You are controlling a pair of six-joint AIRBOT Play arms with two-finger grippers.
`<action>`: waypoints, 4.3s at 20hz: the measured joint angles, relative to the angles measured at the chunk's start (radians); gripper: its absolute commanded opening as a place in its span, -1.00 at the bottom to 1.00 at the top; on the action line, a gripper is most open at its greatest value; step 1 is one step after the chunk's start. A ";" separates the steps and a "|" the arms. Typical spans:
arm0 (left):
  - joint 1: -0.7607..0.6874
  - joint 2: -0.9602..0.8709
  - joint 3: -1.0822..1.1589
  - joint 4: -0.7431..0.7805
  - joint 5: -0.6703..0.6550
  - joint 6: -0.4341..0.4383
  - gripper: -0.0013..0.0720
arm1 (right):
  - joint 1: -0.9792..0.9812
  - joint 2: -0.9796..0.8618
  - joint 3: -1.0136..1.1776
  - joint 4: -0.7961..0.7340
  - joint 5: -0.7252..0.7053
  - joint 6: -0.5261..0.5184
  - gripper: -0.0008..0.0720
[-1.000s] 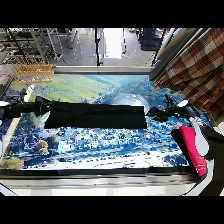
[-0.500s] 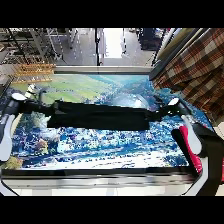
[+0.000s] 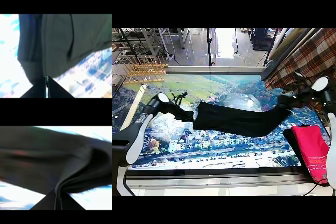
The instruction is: Fold the clothes and pants, and hang the long-sleeved shirts on hangers.
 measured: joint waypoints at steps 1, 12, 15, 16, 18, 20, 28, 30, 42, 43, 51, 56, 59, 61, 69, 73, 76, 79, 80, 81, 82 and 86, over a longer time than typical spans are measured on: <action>-0.005 0.000 0.002 0.013 0.020 -0.006 -0.94 | 0.059 0.011 0.000 0.029 -0.030 0.018 -0.94; 0.119 0.158 0.050 -0.010 -0.140 -0.003 -0.94 | 0.652 -0.510 0.257 0.256 -0.594 0.127 0.17; 0.101 0.158 0.051 -0.023 -0.147 0.045 -0.94 | 0.612 -0.539 0.356 0.267 -0.540 0.089 0.20; 0.089 0.151 0.051 -0.031 -0.139 0.061 -0.94 | 0.574 -0.515 0.350 0.242 -0.493 0.093 0.20; 0.066 0.124 0.051 -0.034 -0.106 0.079 -0.94 | 0.484 -0.441 0.293 0.194 -0.377 0.108 0.20; 0.043 0.083 0.051 -0.035 -0.060 0.085 -0.95 | 0.388 -0.356 0.181 0.155 -0.270 0.115 0.30; -0.015 -0.088 0.115 -0.031 0.045 0.058 -0.95 | 0.156 -0.285 -0.275 0.409 -0.251 -0.127 0.95; -0.019 -0.116 0.158 -0.034 0.053 0.045 -0.95 | 0.137 -0.335 -0.278 0.486 -0.280 -0.190 0.95; -0.018 -0.058 0.231 -0.096 -0.180 0.017 -0.95 | 0.085 -0.374 0.027 0.560 -0.237 -0.129 -0.94; -0.017 -0.018 0.231 -0.093 -0.217 0.014 -0.95 | 0.050 -0.323 0.034 0.524 -0.211 -0.092 -0.94; -0.035 0.305 0.232 -0.085 -0.396 0.006 -0.94 | -0.477 0.080 0.048 0.337 0.025 0.092 -0.94; -0.062 0.393 0.232 -0.084 -0.429 0.007 -0.94 | -0.816 0.151 -0.051 0.272 0.215 0.085 -0.94; -0.082 0.402 0.232 -0.083 -0.427 0.019 -0.94 | -0.942 0.166 -0.165 0.198 0.324 0.061 -0.94; -0.090 0.403 0.231 -0.082 -0.421 0.026 -0.94 | -1.003 0.177 -0.235 0.115 0.378 0.043 -0.94; -0.098 0.377 0.231 -0.079 -0.372 0.041 -0.94 | -1.114 0.211 -0.552 -0.298 0.361 0.010 0.91; -0.085 0.372 0.231 -0.075 -0.371 0.044 -0.94 | -1.121 0.210 -0.453 -0.342 0.302 0.038 0.91; -0.058 0.388 0.231 0.005 -0.385 0.016 -0.94 | -1.114 0.211 -0.235 -0.193 0.257 0.076 0.89; -0.040 0.446 0.231 0.251 -0.389 -0.063 -0.94 | -1.045 0.219 -0.078 0.119 0.189 0.052 0.74; -0.035 0.476 0.231 0.345 -0.387 -0.089 -0.94 | -0.994 0.224 -0.048 0.211 0.178 0.036 0.55; -0.030 0.511 0.231 0.423 -0.373 -0.111 -0.94 | -0.933 0.229 -0.029 0.274 0.175 0.024 0.56; -0.022 0.544 0.231 0.482 -0.353 -0.126 -0.94 | -0.850 0.232 -0.013 0.317 0.175 0.009 0.56; 0.026 0.647 0.231 0.610 -0.204 -0.161 -0.94 | -0.424 0.236 0.015 0.240 0.131 -0.019 0.06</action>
